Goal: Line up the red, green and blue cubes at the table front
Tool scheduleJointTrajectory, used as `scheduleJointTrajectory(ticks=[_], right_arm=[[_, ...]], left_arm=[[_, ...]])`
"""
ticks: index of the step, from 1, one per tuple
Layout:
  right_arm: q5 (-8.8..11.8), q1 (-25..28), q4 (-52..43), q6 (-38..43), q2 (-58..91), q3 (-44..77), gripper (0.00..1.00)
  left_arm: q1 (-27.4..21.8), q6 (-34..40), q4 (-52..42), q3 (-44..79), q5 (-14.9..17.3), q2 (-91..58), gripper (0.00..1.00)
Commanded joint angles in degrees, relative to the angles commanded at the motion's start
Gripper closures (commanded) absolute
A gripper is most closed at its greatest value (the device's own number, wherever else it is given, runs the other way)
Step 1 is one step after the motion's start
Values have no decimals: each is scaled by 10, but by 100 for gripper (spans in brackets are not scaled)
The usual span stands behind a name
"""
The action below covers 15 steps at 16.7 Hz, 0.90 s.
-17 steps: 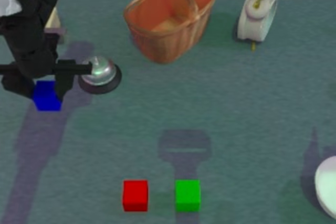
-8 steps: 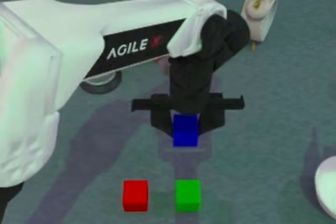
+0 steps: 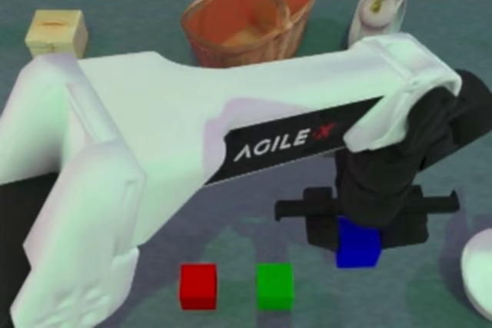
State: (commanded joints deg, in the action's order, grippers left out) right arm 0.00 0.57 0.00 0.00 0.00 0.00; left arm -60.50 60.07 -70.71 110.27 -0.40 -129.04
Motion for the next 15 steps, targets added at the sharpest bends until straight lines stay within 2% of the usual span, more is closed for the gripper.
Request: scheduleJointTrajectory(ticks=[4, 11, 15], right_arm=[[0, 0, 0, 0, 0, 0, 0], [0, 0, 0, 0, 0, 0, 0], [0, 0, 0, 0, 0, 0, 0]], left_arm=[[3, -1, 11, -10, 0, 0, 100], [1, 0, 134, -100, 1, -33, 100], [0, 0, 138, -104, 0, -35, 100]])
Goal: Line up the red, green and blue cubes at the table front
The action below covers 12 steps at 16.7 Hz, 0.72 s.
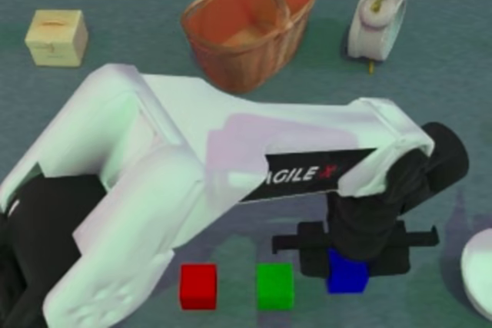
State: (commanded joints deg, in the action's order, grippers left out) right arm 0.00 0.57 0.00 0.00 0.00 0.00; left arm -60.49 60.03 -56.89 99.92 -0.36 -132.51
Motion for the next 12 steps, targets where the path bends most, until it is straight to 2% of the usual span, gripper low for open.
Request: scheduleJointTrajectory(ticks=[12], right_arm=[[0, 0, 0, 0, 0, 0, 0]], left_arm=[[0, 0, 0, 0, 0, 0, 10]])
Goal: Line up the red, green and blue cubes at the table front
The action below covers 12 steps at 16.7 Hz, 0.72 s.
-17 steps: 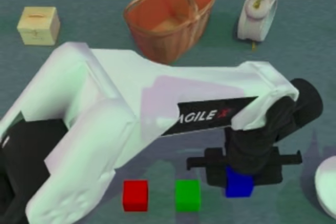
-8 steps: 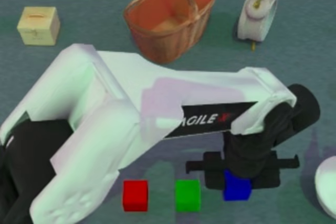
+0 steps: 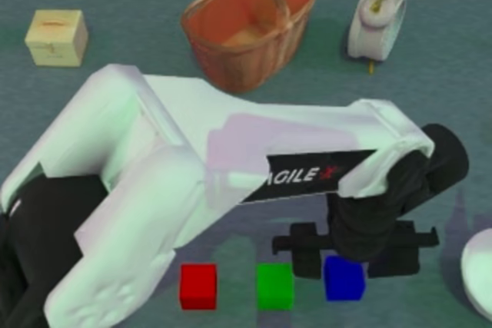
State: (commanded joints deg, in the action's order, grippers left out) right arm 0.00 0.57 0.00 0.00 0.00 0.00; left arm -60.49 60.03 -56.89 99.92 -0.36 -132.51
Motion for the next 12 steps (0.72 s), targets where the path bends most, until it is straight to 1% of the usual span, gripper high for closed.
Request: scheduleJointTrajectory(ticks=[1, 2, 12], right_arm=[[0, 0, 0, 0, 0, 0, 0], [0, 0, 0, 0, 0, 0, 0], [0, 0, 0, 0, 0, 0, 0]], left_arm=[[0, 0, 0, 0, 0, 0, 2], [0, 0, 0, 0, 0, 0, 0], [2, 2, -10, 9, 0, 2, 0]])
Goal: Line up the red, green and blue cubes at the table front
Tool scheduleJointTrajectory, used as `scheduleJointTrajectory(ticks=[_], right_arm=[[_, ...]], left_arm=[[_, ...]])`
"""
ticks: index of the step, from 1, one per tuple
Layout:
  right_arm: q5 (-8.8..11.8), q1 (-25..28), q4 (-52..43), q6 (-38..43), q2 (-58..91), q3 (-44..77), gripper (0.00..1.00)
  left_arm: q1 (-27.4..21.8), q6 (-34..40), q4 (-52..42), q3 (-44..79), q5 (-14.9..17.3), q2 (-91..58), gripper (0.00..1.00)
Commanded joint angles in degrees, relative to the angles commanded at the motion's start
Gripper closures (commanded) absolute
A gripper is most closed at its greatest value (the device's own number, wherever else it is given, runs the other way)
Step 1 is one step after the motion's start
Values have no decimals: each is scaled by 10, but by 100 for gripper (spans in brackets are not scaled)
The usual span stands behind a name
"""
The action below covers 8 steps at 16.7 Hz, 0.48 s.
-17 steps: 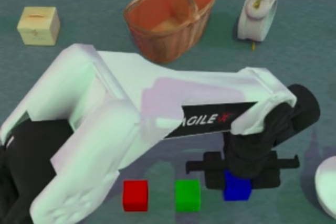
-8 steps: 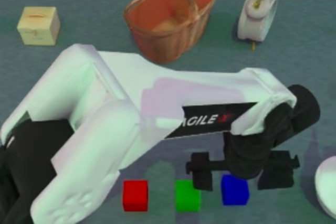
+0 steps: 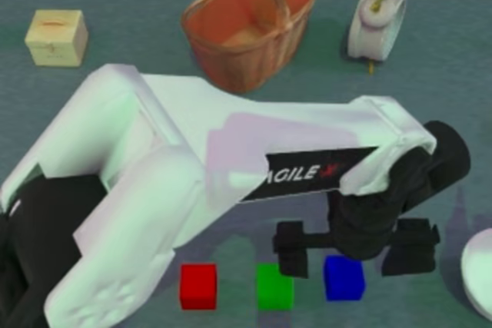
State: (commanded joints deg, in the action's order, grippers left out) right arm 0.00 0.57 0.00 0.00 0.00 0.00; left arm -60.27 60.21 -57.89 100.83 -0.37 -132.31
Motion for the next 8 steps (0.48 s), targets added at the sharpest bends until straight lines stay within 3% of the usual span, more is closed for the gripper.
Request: scheduleJointTrajectory(ticks=[8], right_arm=[[0, 0, 0, 0, 0, 0, 0]], left_arm=[[8, 0, -126, 89, 0, 36, 0]])
